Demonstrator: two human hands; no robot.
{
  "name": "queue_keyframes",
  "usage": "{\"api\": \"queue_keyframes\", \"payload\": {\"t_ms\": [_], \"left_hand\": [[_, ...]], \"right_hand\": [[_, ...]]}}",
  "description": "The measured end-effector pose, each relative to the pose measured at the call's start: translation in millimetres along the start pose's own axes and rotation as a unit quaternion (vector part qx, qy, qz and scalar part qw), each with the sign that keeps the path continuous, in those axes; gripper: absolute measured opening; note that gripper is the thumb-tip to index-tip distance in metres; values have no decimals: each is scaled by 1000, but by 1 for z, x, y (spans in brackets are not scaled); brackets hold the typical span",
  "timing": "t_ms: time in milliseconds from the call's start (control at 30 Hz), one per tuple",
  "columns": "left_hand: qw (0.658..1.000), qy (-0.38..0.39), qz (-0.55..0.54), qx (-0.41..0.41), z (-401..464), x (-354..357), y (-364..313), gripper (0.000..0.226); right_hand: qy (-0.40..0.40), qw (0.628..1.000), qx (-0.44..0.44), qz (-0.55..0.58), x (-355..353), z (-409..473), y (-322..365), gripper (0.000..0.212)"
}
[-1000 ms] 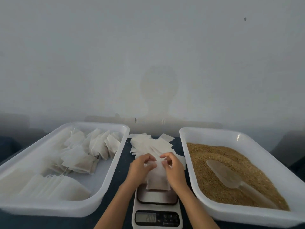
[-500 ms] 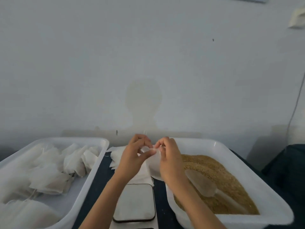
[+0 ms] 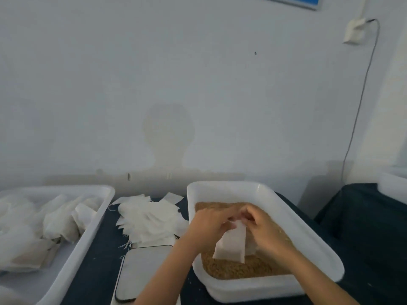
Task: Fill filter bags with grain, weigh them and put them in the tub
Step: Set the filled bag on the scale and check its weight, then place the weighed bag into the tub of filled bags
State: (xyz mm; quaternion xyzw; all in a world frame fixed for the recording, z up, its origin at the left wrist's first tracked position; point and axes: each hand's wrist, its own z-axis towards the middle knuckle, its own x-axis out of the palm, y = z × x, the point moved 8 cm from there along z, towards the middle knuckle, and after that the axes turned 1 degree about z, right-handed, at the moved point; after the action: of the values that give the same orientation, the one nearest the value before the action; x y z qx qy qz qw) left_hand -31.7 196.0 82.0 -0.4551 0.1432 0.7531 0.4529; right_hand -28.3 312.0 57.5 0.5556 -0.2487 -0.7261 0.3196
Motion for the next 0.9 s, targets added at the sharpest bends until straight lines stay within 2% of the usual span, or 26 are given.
{"api": "queue_keyframes", "payload": {"t_ms": [100,233,267,333,433,500,600,733,833,900], "left_hand": [[995,62,52,-59,-1,21,13,12],[991,69,44,-106,-6,31,25,9],[990,68,49,-117,-7,33,27,10],[985,75,67,-141,-7,37,32,14],[974,72,101,-189,-10,38,40,33],[967,59,103,-224,-14,36,46,41],[961,46,125,-244,-17,32,46,56],[964,-18,80,-253,-16,18,43,32],[966,-24,67,-250,-16,16,43,26],[966,-16,66,-248,-17,17,42,31]], "right_hand": [[-6,985,39,-166,-18,3,-33,5],[98,924,91,-359,-12,-2,-68,42],[120,917,95,-369,-7,-5,-72,41],[141,918,84,-362,4,-9,-72,23],[138,912,55,-383,4,-8,-65,4],[123,912,34,-390,-4,-7,-56,6],[105,900,-4,-423,-14,-7,-42,24],[101,889,-49,-444,-6,-7,-29,13],[129,898,-42,-419,6,-10,-34,14],[143,917,-8,-373,5,-11,-42,16]]}}
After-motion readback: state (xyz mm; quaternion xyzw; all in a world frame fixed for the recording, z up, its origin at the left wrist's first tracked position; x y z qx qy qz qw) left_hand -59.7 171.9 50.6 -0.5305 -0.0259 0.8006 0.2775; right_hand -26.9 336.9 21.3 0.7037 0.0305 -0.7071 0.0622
